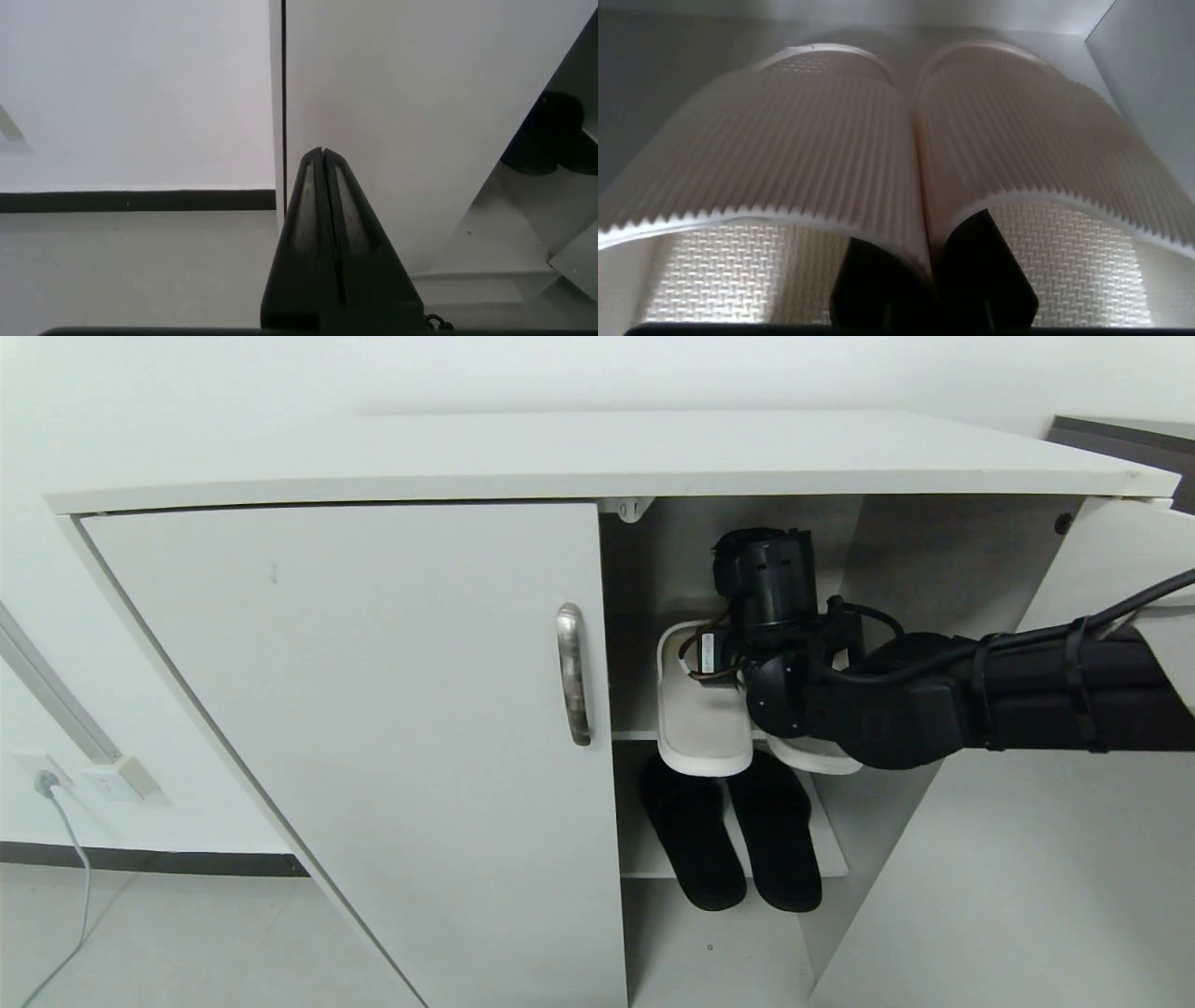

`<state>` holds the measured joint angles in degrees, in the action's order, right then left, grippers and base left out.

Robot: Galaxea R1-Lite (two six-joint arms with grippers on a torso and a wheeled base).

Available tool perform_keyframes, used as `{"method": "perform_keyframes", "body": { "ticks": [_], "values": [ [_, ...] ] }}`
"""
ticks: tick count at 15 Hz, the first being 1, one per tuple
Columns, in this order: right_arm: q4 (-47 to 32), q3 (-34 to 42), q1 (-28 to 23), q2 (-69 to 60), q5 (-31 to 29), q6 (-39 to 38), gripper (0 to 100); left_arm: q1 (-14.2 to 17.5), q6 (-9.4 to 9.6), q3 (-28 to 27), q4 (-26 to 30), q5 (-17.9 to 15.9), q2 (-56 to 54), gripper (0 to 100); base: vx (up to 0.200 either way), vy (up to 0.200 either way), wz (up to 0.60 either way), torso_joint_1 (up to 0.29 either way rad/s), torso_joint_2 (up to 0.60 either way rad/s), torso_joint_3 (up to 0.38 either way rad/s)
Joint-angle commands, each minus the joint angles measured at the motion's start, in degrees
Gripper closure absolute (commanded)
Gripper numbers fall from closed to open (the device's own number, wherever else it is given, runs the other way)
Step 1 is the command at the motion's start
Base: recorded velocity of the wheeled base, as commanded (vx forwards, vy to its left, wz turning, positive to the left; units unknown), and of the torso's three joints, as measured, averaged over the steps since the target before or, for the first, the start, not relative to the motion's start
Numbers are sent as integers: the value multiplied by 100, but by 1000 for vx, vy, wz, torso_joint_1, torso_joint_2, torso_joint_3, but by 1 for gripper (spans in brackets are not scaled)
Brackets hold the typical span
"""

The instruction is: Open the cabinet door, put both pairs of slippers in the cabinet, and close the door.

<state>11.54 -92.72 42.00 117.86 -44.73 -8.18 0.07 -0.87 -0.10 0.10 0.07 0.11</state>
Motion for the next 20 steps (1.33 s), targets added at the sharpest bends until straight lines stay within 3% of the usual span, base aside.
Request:
{"method": "perform_keyframes", "body": {
  "ticks": [1,18,19,20],
  "values": [
    [-3,-185,-34,141,-1,97,100,1,-1,1,-1,1,7,100,0,0,0,0,0,0],
    [-3,-405,-165,343,78,264,100,1,-1,1,-1,1,15,100,0,0,0,0,0,0],
    [-3,-405,-165,343,78,264,0,1,-1,1,-1,1,7,100,0,0,0,0,0,0],
    [-3,-396,-165,343,78,264,0,1,-1,1,-1,1,7,100,0,0,0,0,0,0]
  ]
}}
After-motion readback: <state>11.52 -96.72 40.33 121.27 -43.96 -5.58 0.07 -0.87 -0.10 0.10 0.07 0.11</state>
